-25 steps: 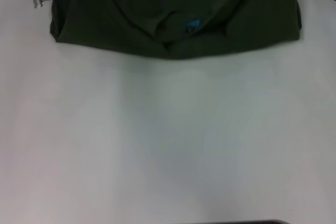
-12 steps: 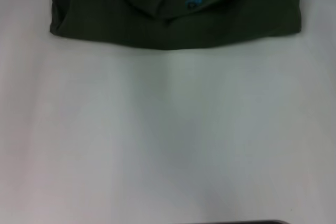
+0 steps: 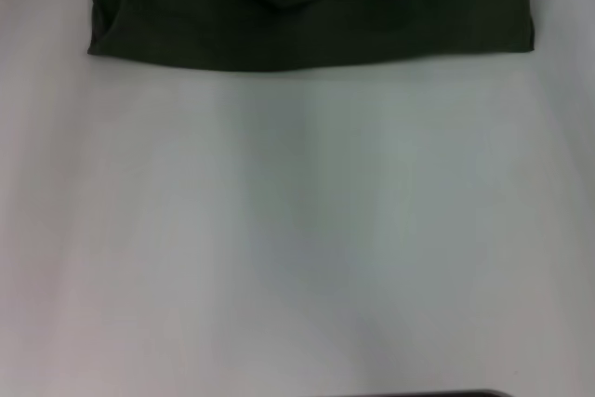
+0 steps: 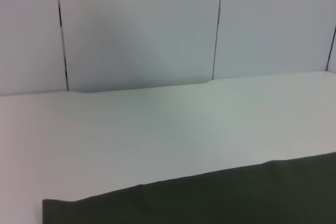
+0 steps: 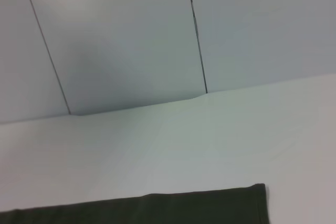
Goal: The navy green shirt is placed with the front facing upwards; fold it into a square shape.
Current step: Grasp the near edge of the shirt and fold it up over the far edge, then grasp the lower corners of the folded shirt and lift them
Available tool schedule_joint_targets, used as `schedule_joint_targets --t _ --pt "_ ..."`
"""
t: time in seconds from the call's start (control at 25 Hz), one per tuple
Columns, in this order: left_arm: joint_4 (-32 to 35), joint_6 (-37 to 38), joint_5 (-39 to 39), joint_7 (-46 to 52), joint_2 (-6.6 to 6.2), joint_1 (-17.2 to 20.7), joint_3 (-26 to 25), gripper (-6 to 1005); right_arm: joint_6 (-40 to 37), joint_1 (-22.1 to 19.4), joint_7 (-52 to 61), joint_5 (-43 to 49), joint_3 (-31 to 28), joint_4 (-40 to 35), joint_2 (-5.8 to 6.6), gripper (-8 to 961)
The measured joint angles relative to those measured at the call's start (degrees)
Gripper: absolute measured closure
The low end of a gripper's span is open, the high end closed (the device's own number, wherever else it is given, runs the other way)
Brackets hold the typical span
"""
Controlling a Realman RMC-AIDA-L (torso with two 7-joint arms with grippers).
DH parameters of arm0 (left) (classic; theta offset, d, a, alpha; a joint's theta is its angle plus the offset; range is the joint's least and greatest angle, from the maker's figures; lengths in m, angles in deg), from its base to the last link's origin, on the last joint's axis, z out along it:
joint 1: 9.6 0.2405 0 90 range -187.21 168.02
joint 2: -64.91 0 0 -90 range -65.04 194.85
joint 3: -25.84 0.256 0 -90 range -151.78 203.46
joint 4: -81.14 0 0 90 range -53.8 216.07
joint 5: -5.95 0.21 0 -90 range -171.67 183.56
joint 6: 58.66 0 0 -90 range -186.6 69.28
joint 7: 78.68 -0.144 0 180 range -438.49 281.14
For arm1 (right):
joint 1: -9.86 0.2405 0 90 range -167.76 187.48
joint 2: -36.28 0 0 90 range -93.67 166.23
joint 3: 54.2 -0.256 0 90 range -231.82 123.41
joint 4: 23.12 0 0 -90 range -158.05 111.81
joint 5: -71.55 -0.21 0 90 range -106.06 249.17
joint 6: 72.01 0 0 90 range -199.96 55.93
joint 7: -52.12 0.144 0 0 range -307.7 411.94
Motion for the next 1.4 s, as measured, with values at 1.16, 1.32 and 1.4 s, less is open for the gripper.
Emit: schedule_joint_targets --t 1.16,1.32,1.4 --pt "-2.96 -8.07 0.38 0.51 0.01 -0.42 11.64 848 16.54 3.18 -6.03 0.25 18.62 3.18 0.01 723" --pt "-3.21 -8.23 0.51 0.19 0.0 -0.43 11.63 716 16.63 3.04 -6.07 0.29 18.65 3.14 0.05 626" --pt "-3.31 -8.47 0.53 0.15 0.0 -0.36 11.72 629 16.64 2.95 -6.39 0.3 18.66 3.1 0.08 577"
